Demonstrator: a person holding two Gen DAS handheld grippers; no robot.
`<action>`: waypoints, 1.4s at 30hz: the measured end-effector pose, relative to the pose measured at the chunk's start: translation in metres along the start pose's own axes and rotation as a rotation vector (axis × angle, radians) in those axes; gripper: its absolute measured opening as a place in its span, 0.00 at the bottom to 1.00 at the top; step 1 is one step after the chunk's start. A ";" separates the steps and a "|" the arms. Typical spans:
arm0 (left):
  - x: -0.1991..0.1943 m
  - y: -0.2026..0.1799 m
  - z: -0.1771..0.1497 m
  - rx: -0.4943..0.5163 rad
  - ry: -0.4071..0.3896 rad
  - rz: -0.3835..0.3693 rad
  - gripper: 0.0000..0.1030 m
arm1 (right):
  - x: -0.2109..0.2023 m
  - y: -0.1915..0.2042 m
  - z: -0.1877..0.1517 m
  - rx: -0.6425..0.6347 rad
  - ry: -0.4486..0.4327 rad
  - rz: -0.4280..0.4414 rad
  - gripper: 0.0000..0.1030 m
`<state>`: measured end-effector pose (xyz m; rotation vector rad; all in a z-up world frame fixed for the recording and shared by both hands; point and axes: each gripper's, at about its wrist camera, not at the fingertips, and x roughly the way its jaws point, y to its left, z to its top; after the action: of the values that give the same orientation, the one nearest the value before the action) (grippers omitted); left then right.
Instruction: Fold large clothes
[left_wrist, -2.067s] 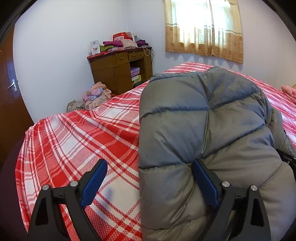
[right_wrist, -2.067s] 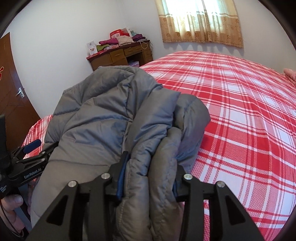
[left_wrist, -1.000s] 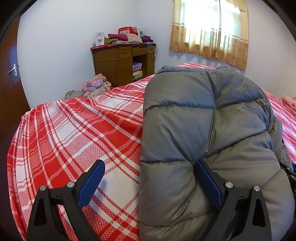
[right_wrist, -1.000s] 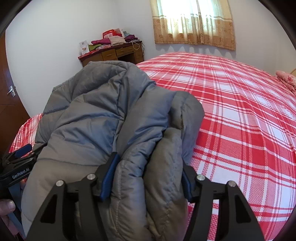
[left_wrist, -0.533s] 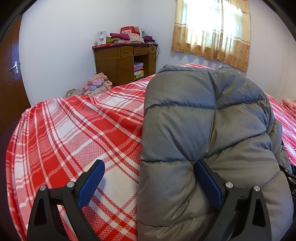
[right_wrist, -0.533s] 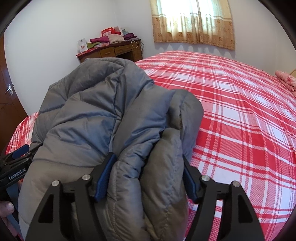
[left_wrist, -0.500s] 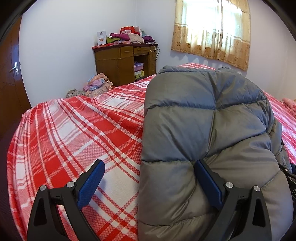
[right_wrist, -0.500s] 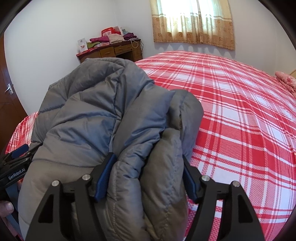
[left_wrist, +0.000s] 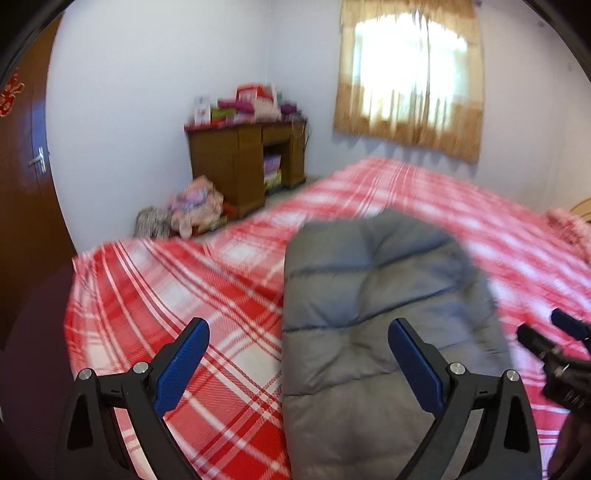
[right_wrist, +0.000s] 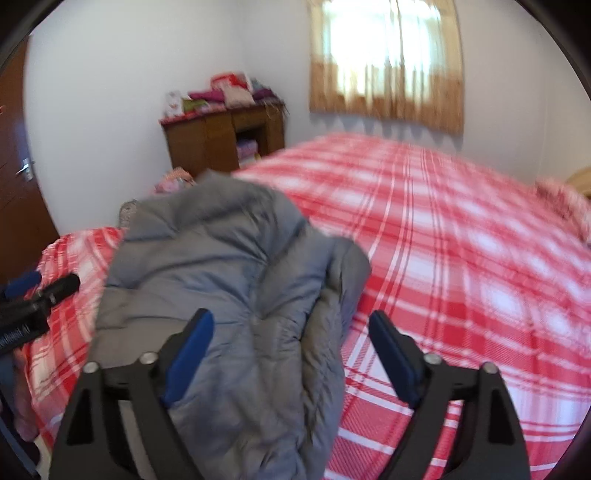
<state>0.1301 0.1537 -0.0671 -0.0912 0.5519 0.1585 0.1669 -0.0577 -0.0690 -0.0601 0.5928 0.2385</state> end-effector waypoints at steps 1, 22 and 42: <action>-0.018 0.001 0.003 0.000 -0.035 -0.012 0.95 | -0.012 0.003 0.002 -0.009 -0.018 -0.002 0.88; -0.077 -0.001 0.014 0.015 -0.135 -0.023 0.95 | -0.078 0.017 0.015 -0.020 -0.171 0.021 0.92; -0.073 -0.002 0.011 0.028 -0.124 -0.017 0.95 | -0.077 0.018 0.011 -0.018 -0.161 0.039 0.92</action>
<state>0.0749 0.1437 -0.0189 -0.0581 0.4297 0.1388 0.1069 -0.0551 -0.0160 -0.0464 0.4321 0.2838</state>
